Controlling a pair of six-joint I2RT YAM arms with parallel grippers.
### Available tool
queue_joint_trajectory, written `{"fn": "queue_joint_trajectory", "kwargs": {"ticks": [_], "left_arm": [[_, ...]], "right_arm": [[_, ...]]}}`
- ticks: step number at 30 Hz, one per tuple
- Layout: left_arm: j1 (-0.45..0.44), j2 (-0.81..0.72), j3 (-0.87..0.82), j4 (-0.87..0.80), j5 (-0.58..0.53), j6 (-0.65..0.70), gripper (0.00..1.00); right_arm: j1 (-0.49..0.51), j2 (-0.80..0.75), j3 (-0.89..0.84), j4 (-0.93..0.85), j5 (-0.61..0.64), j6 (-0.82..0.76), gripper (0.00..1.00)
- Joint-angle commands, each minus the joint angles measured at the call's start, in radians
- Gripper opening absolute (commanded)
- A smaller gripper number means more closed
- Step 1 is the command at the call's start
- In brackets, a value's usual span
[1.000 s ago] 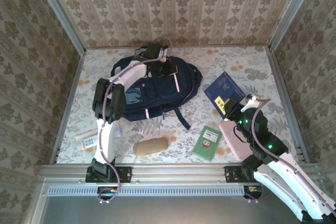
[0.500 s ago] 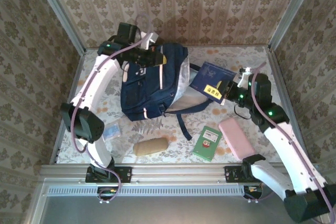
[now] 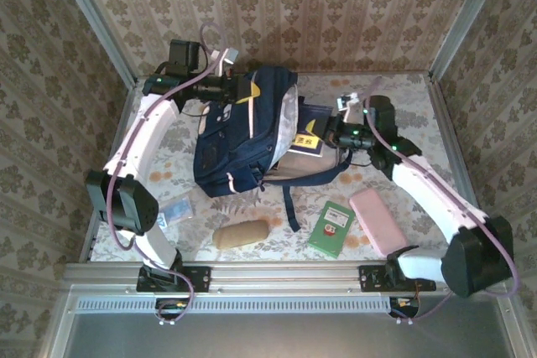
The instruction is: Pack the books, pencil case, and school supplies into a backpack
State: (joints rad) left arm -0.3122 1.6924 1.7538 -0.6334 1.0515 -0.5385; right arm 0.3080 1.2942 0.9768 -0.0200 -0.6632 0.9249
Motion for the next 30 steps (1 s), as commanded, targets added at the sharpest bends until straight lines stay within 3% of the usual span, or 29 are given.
{"fn": "queue_joint_trajectory", "kwargs": {"ticks": [1, 12, 16, 18, 23, 26, 30], "left_arm": [[0.009, -0.062, 0.04, 0.19, 0.147, -0.028, 0.0], [0.007, -0.06, 0.055, 0.215, 0.158, -0.059, 0.0], [0.005, -0.059, 0.058, 0.229, 0.16, -0.072, 0.0], [0.008, -0.056, 0.058, 0.23, 0.16, -0.072, 0.0], [0.013, -0.051, 0.055, 0.224, 0.15, -0.069, 0.0], [0.024, -0.048, 0.041, 0.216, 0.135, -0.062, 0.0], [0.046, -0.036, 0.03, 0.183, 0.097, -0.037, 0.0]], "right_arm": [[0.039, 0.077, 0.061, 0.094, -0.017, 0.032, 0.0], [0.144, 0.373, 0.253, 0.037, 0.072, -0.018, 0.01], [0.198, 0.494, 0.365, -0.012, 0.182, -0.014, 0.06], [0.213, 0.555, 0.405, -0.013, 0.231, 0.007, 0.13], [0.226, 0.651, 0.475, -0.01, 0.245, 0.023, 0.47], [0.226, 0.602, 0.453, -0.032, 0.277, -0.028, 0.62], [0.219, 0.487, 0.406, -0.087, 0.306, -0.12, 0.72]]}}
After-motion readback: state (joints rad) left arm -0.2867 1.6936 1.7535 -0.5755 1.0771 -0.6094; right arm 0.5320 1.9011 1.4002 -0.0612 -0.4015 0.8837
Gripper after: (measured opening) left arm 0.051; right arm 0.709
